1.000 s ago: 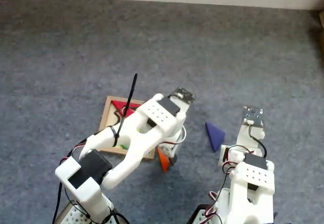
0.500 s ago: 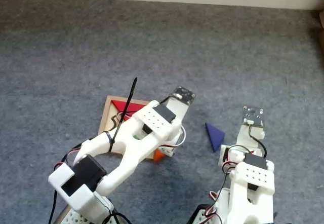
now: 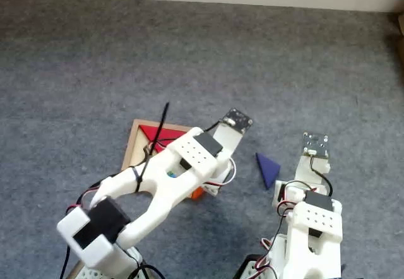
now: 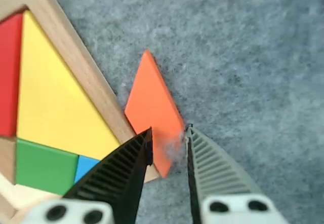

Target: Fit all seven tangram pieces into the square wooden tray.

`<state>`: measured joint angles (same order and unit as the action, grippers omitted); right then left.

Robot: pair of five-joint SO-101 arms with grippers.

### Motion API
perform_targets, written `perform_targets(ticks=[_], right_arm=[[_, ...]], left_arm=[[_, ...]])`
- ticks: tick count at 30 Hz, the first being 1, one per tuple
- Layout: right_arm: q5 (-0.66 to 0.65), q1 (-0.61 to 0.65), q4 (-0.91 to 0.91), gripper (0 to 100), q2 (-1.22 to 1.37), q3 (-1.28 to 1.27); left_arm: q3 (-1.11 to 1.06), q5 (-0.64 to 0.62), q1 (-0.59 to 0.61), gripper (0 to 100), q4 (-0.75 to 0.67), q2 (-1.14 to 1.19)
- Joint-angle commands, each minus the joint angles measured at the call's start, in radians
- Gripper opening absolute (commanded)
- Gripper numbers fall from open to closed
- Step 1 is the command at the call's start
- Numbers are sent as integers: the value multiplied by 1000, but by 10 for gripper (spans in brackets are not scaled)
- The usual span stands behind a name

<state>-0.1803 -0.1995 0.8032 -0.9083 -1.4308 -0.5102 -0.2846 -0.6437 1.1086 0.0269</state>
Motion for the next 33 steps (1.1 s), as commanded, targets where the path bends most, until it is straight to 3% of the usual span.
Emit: perform_targets(ticks=[1,10,17,25,33], right_arm=[[-11,-10,-19,146,-18,7],[-11,-10,-19,146,-18,7],[-12,-10,-19,146,-18,7],[-12,-10,-19,146,-18,7],[-12,-10,-19,146,-18,7]], left_arm=[[27,12,68,111,43,-97],[33,94,111,120,91,-170],[65,46,68,319,89,-119],[119,58,90,277,60,120],[196,60,117,121,61,226]])
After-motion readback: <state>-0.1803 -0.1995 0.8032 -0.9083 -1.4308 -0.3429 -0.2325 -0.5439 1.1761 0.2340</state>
